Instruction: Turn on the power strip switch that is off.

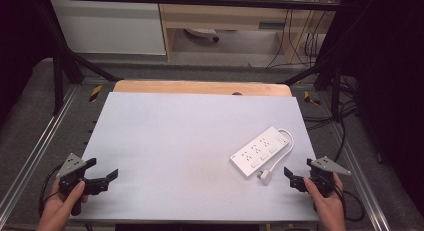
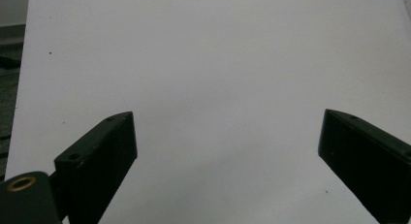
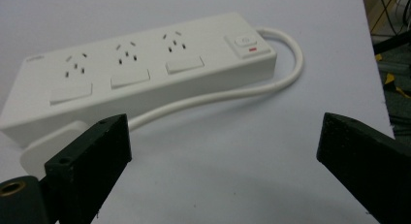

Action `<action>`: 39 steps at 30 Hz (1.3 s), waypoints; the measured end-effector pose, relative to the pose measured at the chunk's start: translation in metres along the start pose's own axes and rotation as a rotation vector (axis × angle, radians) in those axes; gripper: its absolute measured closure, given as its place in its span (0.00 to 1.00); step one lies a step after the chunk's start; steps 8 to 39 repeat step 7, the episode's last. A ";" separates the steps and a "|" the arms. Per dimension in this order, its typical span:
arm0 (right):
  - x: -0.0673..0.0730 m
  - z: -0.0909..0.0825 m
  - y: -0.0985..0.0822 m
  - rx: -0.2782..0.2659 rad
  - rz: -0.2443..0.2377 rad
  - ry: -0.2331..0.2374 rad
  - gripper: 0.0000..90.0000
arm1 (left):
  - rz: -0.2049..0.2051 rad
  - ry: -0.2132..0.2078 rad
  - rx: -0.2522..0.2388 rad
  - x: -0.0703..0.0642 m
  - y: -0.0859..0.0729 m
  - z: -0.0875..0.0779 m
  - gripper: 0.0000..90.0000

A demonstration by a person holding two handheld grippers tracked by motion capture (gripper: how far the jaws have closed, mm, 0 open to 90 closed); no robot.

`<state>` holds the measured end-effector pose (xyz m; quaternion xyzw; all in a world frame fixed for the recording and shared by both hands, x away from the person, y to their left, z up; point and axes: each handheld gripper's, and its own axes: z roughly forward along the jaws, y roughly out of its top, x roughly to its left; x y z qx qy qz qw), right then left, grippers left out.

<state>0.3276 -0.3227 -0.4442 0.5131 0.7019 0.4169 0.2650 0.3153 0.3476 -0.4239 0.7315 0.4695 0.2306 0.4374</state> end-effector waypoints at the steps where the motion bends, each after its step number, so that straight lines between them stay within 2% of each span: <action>1: 0.000 0.001 -0.001 0.016 0.003 0.000 0.06 | 0.000 0.000 0.000 0.000 0.000 0.000 0.08; 7: 0.002 0.008 -0.003 0.073 -0.016 -0.011 0.06 | 0.000 -0.001 0.002 0.000 0.000 0.001 0.08; 39: 0.002 0.008 -0.003 0.073 -0.016 -0.011 0.06 | 0.000 -0.001 0.002 0.000 0.000 0.001 0.08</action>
